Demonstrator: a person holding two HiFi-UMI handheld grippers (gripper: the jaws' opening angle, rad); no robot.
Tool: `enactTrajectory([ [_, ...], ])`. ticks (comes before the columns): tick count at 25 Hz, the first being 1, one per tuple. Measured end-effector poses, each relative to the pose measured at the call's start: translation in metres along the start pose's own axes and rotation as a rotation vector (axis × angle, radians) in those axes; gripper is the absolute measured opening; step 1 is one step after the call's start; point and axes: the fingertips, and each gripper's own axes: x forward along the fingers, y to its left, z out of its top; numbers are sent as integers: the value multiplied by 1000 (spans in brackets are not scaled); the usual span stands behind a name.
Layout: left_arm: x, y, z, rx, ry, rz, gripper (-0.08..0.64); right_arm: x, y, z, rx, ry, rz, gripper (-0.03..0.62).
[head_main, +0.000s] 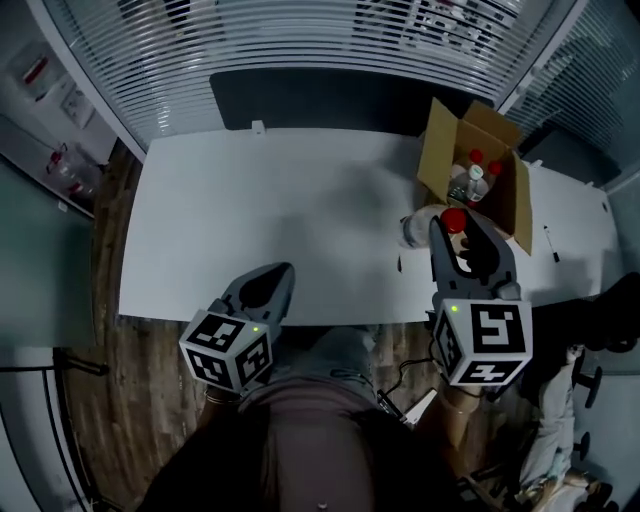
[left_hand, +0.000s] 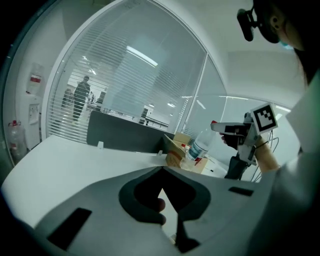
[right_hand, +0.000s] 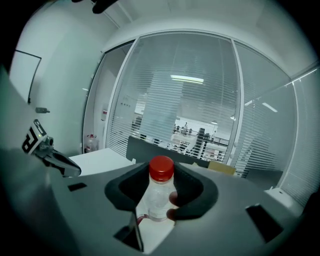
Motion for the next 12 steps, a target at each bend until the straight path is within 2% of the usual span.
enactTrajectory([
  [12, -60, 48, -8, -71, -67, 187, 6, 39, 76, 11, -33, -15, 197, 153],
])
